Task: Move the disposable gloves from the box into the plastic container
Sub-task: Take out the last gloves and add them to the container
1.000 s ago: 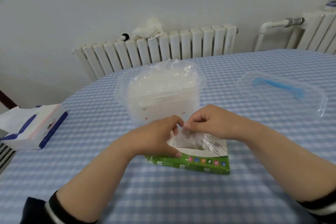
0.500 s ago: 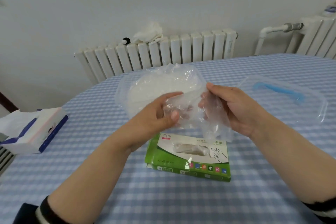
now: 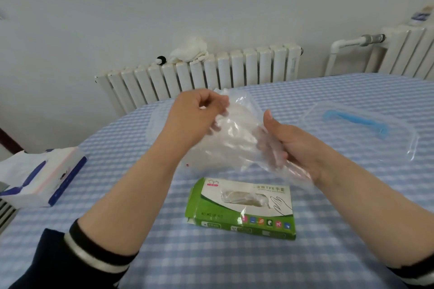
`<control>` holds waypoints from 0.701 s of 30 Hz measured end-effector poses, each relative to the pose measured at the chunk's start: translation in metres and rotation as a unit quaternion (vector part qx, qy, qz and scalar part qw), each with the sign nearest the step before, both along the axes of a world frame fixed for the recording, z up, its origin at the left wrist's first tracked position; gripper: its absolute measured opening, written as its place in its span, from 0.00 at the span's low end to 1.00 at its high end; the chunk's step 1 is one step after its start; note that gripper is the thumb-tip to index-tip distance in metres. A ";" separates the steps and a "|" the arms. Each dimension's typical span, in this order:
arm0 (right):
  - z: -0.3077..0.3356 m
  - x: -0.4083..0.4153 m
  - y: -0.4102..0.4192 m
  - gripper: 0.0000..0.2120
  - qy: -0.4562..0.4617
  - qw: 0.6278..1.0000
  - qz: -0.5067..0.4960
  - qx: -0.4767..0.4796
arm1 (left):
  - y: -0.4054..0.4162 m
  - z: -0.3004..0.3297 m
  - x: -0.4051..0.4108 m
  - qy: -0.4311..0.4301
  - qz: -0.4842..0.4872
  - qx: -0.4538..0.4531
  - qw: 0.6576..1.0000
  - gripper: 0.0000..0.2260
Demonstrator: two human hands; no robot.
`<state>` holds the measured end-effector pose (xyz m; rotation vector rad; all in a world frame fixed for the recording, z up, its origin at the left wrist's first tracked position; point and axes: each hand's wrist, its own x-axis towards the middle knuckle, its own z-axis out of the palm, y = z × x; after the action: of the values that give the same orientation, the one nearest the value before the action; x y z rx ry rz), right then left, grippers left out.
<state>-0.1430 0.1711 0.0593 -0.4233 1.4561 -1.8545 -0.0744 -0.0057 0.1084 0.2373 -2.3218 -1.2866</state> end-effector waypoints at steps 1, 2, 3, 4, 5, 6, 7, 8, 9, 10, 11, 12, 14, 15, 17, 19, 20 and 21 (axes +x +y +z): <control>0.002 0.001 0.000 0.21 -0.020 1.000 -0.015 -0.009 | -0.006 0.004 -0.007 0.004 0.021 -0.013 1.000 0.06; 0.001 -0.001 0.000 0.19 -0.044 0.998 -0.034 -0.019 | -0.013 0.007 -0.015 0.008 0.044 -0.029 0.999 0.07; 0.001 -0.001 0.000 0.20 -0.065 0.996 -0.053 -0.025 | -0.022 0.010 -0.024 0.014 0.067 -0.045 0.997 0.08; -0.002 -0.005 0.001 0.22 -0.078 0.994 -0.074 -0.029 | -0.032 0.011 -0.032 0.021 0.089 -0.060 0.994 0.09; -0.001 -0.005 0.001 0.23 -0.087 0.991 -0.092 -0.032 | -0.041 0.011 -0.040 0.028 0.110 -0.072 0.991 0.10; -0.002 -0.007 0.001 0.22 -0.092 0.990 -0.103 -0.035 | -0.050 0.011 -0.048 0.030 0.129 -0.085 0.988 0.10; -0.001 -0.007 0.002 0.20 -0.097 0.989 -0.109 -0.039 | -0.059 0.009 -0.055 0.021 0.147 -0.102 0.984 0.10; -0.001 -0.008 0.002 0.19 -0.096 0.989 -0.110 -0.039 | -0.066 0.006 -0.060 0.003 0.162 -0.124 0.979 0.09; 0.000 -0.008 0.002 0.18 -0.093 0.989 -0.109 -0.035 | -0.072 0.003 -0.064 -0.021 0.174 -0.152 0.973 0.08; 0.000 -0.007 0.002 0.16 -0.085 0.990 -0.106 -0.027 | -0.077 -0.001 -0.067 -0.050 0.184 -0.185 0.964 0.07; -0.001 -0.007 0.001 0.14 -0.074 0.992 -0.097 -0.017 | -0.081 -0.005 -0.069 -0.080 0.190 -0.222 0.953 0.07; -0.002 -0.007 0.001 0.12 -0.059 0.995 -0.083 -0.005 | -0.083 -0.009 -0.069 -0.108 0.192 -0.257 0.941 0.08; -0.003 -0.005 0.001 0.10 -0.012 0.998 -0.045 0.029 | -0.085 -0.016 -0.069 -0.161 0.187 -0.305 0.920 0.09; -0.004 -0.004 0.001 0.09 0.020 0.998 -0.024 0.054 | -0.084 -0.017 -0.069 -0.192 0.182 -0.319 0.910 0.09; -0.006 -0.002 0.000 0.09 0.106 0.986 0.018 0.129 | -0.082 -0.018 -0.068 -0.244 0.165 -0.341 0.893 0.11; -0.008 0.001 -0.001 0.10 0.214 0.951 0.061 0.213 | -0.083 -0.017 -0.066 -0.273 0.145 -0.374 0.875 0.13; -0.010 0.002 -0.002 0.10 0.265 0.929 0.081 0.246 | -0.085 -0.016 -0.064 -0.282 0.134 -0.397 0.863 0.14; -0.012 0.004 -0.003 0.12 0.308 0.906 0.098 0.272 | -0.086 -0.017 -0.062 -0.286 0.126 -0.414 0.855 0.15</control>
<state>-0.1394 0.1682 0.0473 -0.8831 2.1686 -1.1129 -0.1360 -0.0920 0.0919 0.6598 -2.9603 0.0118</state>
